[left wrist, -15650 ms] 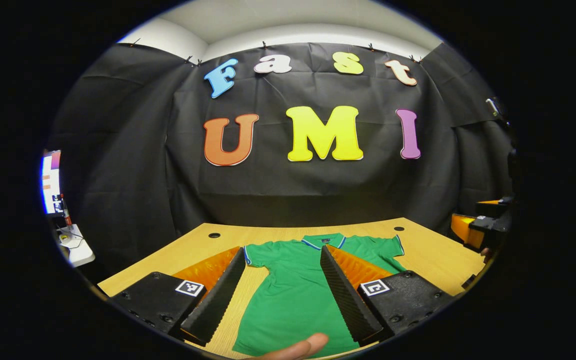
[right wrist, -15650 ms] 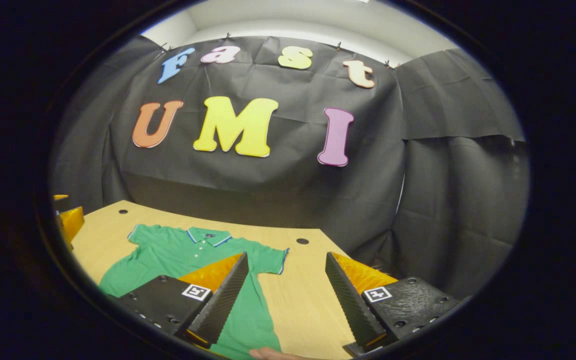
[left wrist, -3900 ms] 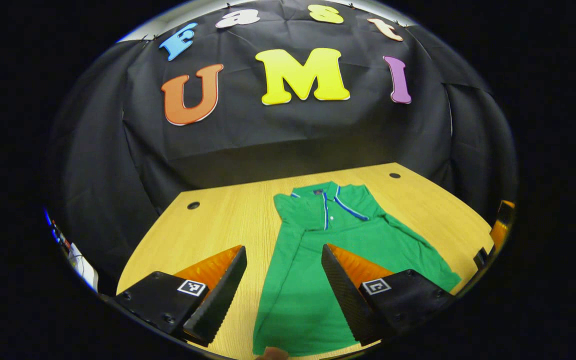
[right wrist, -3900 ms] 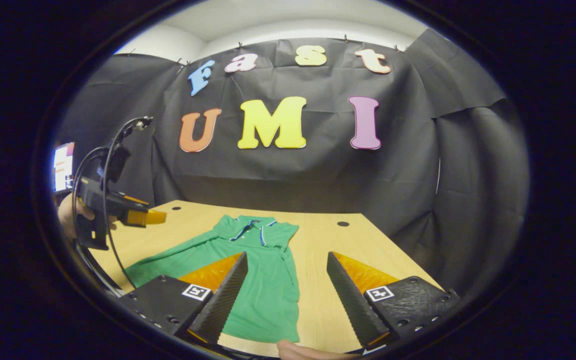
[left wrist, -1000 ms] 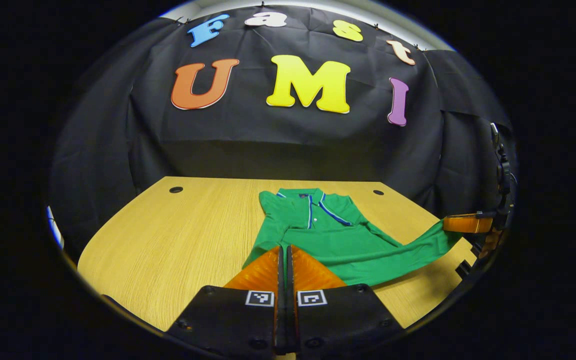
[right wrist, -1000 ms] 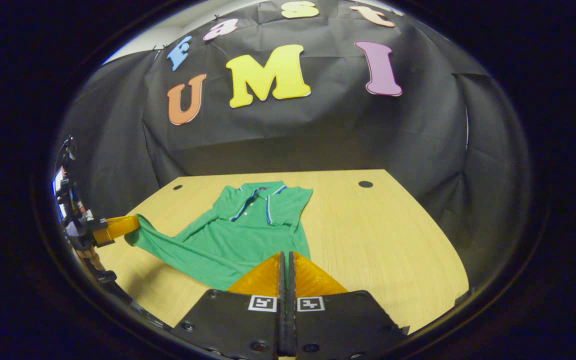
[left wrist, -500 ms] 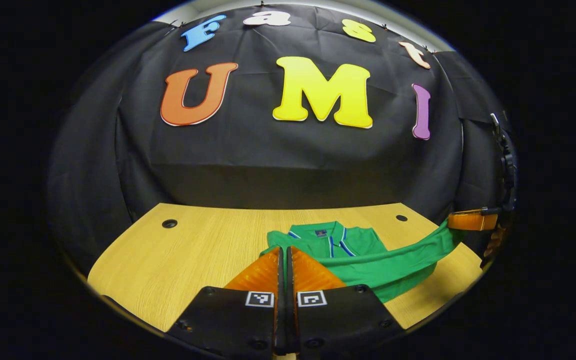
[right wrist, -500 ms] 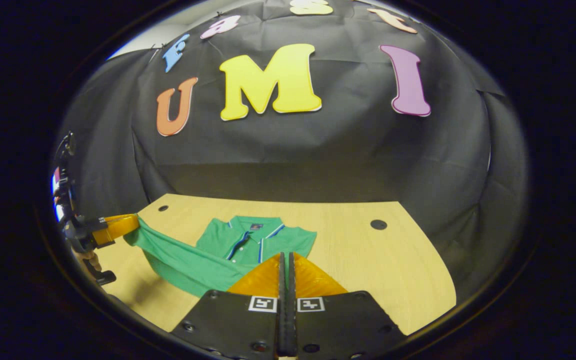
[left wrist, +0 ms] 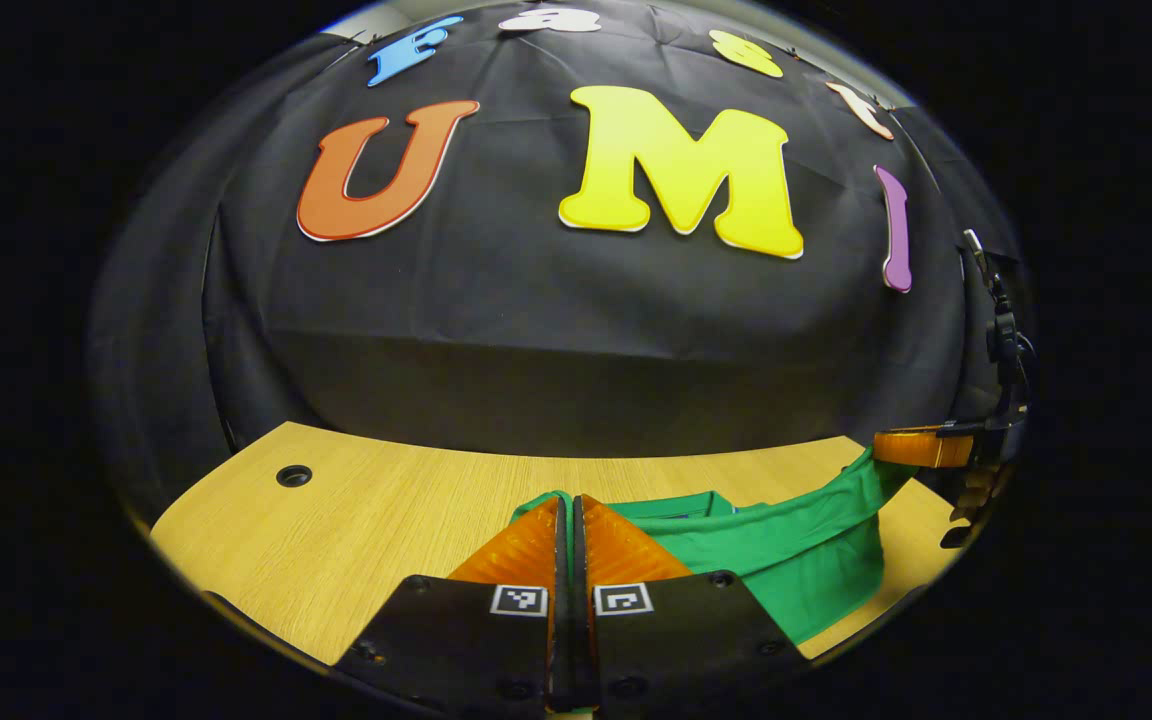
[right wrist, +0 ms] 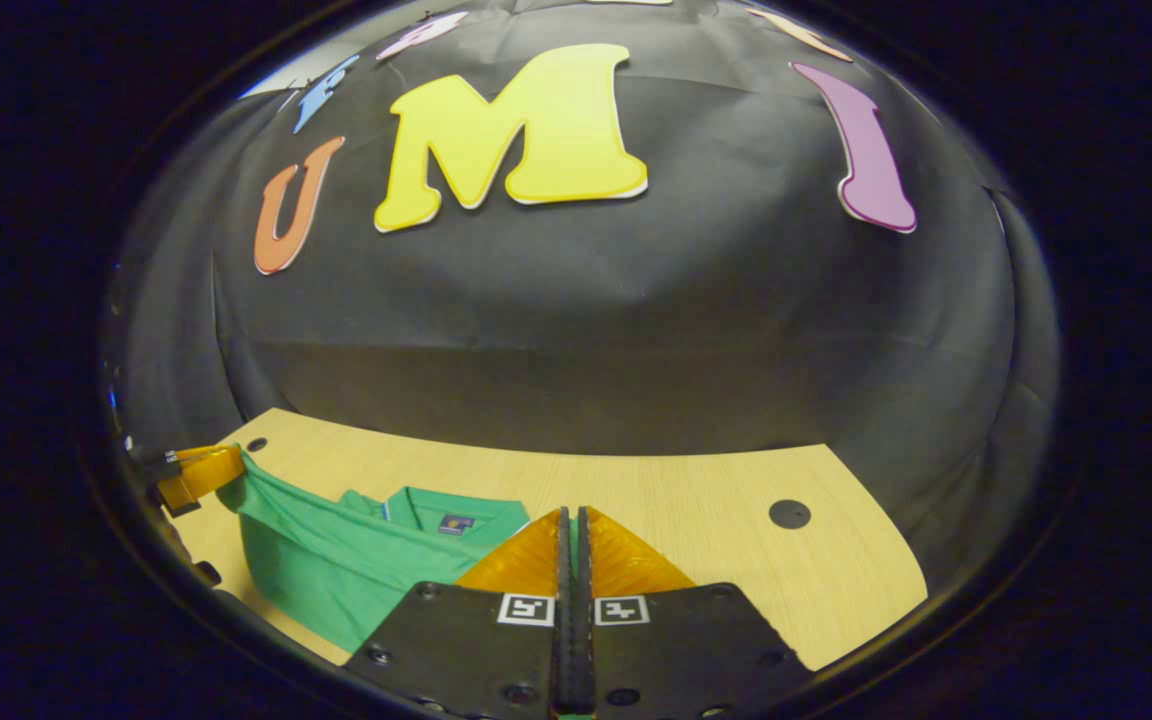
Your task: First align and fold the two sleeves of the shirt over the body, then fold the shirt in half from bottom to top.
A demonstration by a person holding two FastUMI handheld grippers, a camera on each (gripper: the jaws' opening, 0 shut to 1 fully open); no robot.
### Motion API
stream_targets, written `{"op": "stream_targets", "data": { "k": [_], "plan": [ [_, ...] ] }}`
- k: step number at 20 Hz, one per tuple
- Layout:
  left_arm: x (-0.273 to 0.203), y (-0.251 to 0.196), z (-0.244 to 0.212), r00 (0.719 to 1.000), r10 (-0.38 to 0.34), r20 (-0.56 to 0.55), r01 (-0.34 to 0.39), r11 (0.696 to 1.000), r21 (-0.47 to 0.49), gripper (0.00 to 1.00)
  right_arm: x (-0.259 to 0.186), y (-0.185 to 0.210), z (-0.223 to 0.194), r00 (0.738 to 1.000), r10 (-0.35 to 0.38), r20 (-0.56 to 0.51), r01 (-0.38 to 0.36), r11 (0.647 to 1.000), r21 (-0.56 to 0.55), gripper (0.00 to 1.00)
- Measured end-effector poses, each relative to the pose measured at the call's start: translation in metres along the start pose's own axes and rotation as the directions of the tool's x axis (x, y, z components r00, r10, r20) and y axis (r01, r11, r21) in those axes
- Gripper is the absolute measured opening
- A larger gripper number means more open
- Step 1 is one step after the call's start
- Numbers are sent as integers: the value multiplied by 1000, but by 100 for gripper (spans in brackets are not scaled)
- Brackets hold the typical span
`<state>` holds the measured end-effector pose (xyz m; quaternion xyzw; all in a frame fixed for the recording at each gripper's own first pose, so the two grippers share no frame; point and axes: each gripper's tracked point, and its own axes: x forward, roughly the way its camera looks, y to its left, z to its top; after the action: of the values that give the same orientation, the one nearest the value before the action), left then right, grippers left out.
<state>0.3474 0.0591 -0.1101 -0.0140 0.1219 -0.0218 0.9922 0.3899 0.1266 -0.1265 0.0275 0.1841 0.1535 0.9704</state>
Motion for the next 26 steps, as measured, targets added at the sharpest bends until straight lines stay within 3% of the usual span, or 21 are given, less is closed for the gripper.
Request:
{"op": "stream_targets", "data": {
  "k": [3, 8, 9, 10, 11, 13, 14, 16, 19, 26],
  "plan": [
    [29, 20, -17, 998, 47, -32, -47, 999, 2, 4, 39, -10, -10, 998, -52, -22, 51, 998, -30, 0],
    [57, 26, -38, 997, 56, -58, -52, 996, 76, 5, 75, -17, -26, 994, -98, -39, 95, 992, -81, 0],
    [60, 28, -39, 996, 63, -58, -57, 994, 94, 8, 77, -19, -26, 993, -113, -34, 110, 989, -94, 2],
    [63, 30, -39, 996, 77, -52, -71, 992, 107, 11, 76, -22, -23, 991, -129, -31, 125, 986, -110, 14],
    [64, 31, -40, 995, 81, -55, -75, 991, 112, 22, 73, -20, -25, 992, -122, -33, 118, 987, -105, 29],
    [59, 29, -46, 994, 79, -80, -71, 992, 106, 95, 61, -9, -24, 997, -65, -52, 61, 996, -68, 60],
    [51, 34, -45, 991, 102, -91, -93, 991, 101, 98, 53, -5, -22, 997, -43, -58, 39, 998, -56, 80],
    [34, 43, -38, 988, 128, -91, -122, 990, 64, 99, 29, -11, -10, 996, -77, -33, 75, 995, -69, 96],
    [8, 36, -21, 993, 95, -71, -97, 995, -32, 99, -13, -6, 6, 997, -76, 8, 76, 994, -77, 96],
    [-94, 17, 25, 997, 76, -10, -76, 997, -20, 98, -134, 1, 29, 995, -49, 87, 49, 999, -6, 97]
  ]
}}
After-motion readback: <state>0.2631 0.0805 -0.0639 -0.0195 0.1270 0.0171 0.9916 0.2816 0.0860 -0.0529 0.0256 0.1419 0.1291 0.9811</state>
